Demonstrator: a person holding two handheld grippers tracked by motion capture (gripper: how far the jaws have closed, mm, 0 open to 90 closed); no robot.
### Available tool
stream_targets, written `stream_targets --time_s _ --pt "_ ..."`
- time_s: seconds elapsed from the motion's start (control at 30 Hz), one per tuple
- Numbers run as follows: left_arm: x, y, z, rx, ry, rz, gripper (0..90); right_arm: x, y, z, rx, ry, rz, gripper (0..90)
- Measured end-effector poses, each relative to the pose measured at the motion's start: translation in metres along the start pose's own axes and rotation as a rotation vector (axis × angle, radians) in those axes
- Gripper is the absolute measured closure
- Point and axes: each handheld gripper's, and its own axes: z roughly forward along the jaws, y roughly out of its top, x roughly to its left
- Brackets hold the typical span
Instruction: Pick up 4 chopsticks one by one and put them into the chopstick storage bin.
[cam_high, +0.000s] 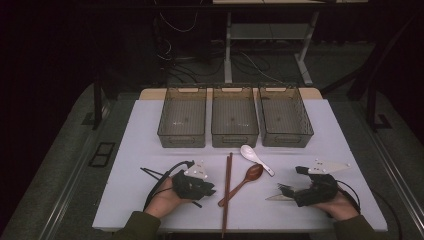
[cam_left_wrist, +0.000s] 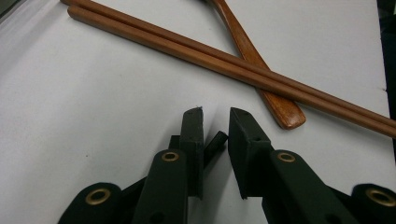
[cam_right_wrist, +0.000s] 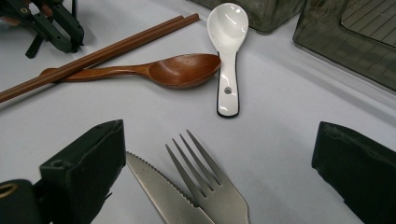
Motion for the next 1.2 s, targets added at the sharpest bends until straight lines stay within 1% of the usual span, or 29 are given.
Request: stream_targets --time_s 0.07,0.13,0.43,0.6,0.63,0.67,0.77,0.8,0.83,0.9,0.93,1.03,1.07,1.1,1.13,1.2 --pt "0.001 0.000 0.000 0.002 0.001 0.014 75.0 0.000 0.000 0.000 0.000 0.000 0.000 2.9" --pt "0.001 0.000 0.000 0.001 0.001 0.018 75.2 0.000 0.000 0.000 0.000 0.000 0.000 2.9" --pt "0.004 0.001 0.002 -0.007 0.007 0.018 76.6 0.000 0.000 0.000 0.001 0.001 0.000 2.9" --pt "0.009 0.003 0.003 -0.009 0.018 0.024 77.6 0.000 0.000 0.001 0.002 0.002 -0.002 2.9" --pt "0.012 0.003 0.003 -0.010 0.024 0.028 77.7 0.000 0.000 0.001 0.003 0.002 -0.001 2.9" --pt "0.014 0.004 0.004 -0.015 0.028 0.024 77.9 0.000 0.000 0.001 0.003 0.001 -0.003 2.9" --pt "0.018 0.005 0.004 -0.011 0.034 0.027 78.4 0.000 0.000 0.001 0.004 0.001 -0.002 2.9" --pt "0.022 0.005 0.005 -0.023 0.040 0.010 78.6 0.000 0.000 0.001 0.005 0.001 -0.001 2.9" --pt "0.022 0.005 0.005 -0.023 0.040 0.010 78.8 0.000 0.000 0.001 0.005 0.001 -0.001 2.9" --pt "0.029 0.006 0.006 -0.031 0.050 0.000 79.1 0.000 0.000 0.002 0.007 0.001 -0.002 2.9" --pt "0.029 0.006 0.006 -0.031 0.050 0.000 79.3 0.000 0.000 0.002 0.007 0.001 -0.002 2.9" --pt "0.034 0.006 0.006 -0.034 0.060 -0.008 80.0 0.000 0.000 0.002 0.008 0.000 -0.001 2.9" --pt "0.038 0.006 0.005 -0.037 0.070 -0.020 80.4 0.000 0.000 0.002 0.008 0.001 -0.002 2.9" --pt "0.038 0.006 0.005 -0.037 0.070 -0.020 80.8 0.000 0.000 0.002 0.008 0.000 -0.002 2.9" --pt "0.043 0.007 0.005 -0.043 0.079 -0.031 81.1 0.000 0.000 0.002 0.008 0.001 -0.002 2.9" --pt "0.046 0.007 0.005 -0.047 0.084 -0.039 81.3 0.000 0.000 0.002 0.008 0.001 -0.002 2.9"
